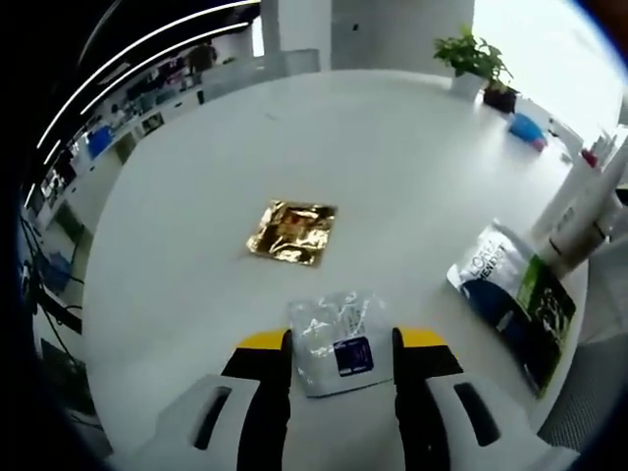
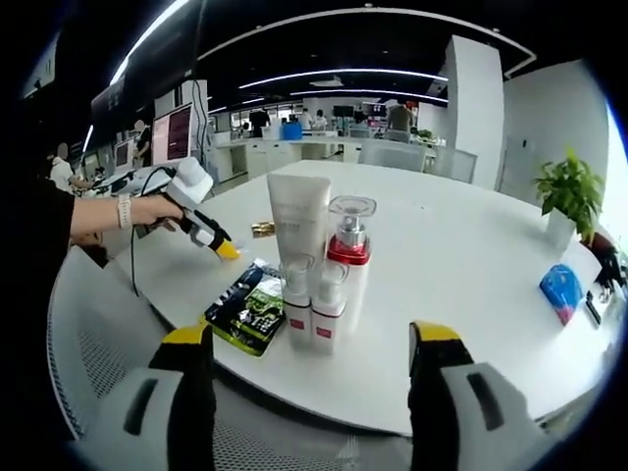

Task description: Arrange the skincare products in the storage area until every visible bottle or jar stands upright without overlapping.

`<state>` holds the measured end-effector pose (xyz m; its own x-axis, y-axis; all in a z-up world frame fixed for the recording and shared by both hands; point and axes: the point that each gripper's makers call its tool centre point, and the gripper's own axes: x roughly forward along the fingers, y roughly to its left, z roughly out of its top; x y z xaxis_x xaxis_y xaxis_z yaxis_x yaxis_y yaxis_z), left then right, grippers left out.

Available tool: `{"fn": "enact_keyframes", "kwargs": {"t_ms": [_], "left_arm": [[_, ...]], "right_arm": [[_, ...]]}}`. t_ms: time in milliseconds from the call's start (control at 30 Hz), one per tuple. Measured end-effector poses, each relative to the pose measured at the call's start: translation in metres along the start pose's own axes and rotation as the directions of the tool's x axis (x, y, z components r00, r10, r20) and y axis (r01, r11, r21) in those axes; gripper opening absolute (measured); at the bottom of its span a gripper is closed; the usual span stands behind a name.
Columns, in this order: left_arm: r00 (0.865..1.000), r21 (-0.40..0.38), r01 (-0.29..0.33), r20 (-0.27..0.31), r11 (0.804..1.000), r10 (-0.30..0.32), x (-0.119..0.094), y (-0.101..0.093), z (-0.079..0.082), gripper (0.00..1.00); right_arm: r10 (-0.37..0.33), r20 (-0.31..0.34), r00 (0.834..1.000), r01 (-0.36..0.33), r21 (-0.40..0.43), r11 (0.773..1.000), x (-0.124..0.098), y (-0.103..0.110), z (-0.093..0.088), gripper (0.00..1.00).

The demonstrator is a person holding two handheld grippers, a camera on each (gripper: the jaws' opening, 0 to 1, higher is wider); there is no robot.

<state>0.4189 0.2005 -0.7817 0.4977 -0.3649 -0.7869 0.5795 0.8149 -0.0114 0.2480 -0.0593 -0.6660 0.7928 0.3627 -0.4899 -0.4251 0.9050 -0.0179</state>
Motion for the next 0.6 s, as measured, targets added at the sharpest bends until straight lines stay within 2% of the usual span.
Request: {"fn": "enact_keyframes", "kwargs": {"t_ms": [100,400,600], "left_arm": [[0.999,0.031,0.035,-0.009,0.999,-0.035,-0.003,-0.007,-0.003,0.38],[0.996,0.104,0.084,-0.017,0.991,-0.083,-0.017,-0.019,-0.007,0.38],[0.991,0.234,0.132,-0.043,0.963,-0.125,-0.026,-0.032,-0.011,0.37]], "right_arm": [[0.003,-0.003,1.000,-0.003,0.005,1.000,0.000,0.001,-0.001,0.81],[0.010,-0.007,1.000,-0.010,0.008,1.000,0.000,0.001,-0.001,0.82],[0.010,-0.013,1.000,-0.010,0.012,1.000,0.000,0.001,-0.002,0.86]]}}
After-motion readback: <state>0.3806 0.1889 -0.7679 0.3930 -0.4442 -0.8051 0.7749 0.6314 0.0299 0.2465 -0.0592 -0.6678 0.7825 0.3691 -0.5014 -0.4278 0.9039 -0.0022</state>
